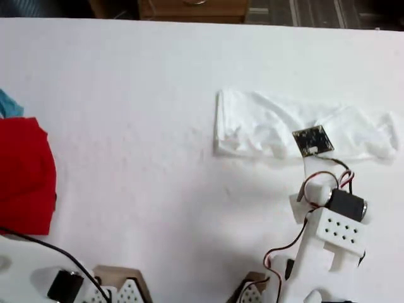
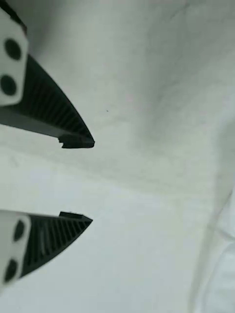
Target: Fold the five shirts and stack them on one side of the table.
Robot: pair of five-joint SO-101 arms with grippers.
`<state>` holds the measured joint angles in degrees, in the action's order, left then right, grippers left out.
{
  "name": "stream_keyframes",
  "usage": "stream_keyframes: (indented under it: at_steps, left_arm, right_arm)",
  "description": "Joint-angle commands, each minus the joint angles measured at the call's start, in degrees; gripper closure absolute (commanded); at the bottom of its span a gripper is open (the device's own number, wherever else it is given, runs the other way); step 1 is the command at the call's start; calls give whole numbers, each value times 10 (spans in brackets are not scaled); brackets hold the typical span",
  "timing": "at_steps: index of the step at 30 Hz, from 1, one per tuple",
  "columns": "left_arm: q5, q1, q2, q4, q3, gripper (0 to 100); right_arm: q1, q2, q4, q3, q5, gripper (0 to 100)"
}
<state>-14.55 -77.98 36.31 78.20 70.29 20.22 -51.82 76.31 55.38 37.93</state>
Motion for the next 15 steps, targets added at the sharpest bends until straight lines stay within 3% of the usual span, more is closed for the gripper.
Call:
stream_keyframes:
  at_steps: [1,5,11,15]
  left_arm:
    - [-3,35,-8,89,128,684]
    - [-33,139,-9,253,184,688]
    - [-37,223,-62,244,72,702]
    - [-37,299,-165,244,-122,702]
  right_arm:
    - [4,-2,0,-3,1,788]
    - [9,3,-65,-3,0,787]
    - [51,23,-215,-13,-20,787]
    - [51,135,-246,-60,-19,787]
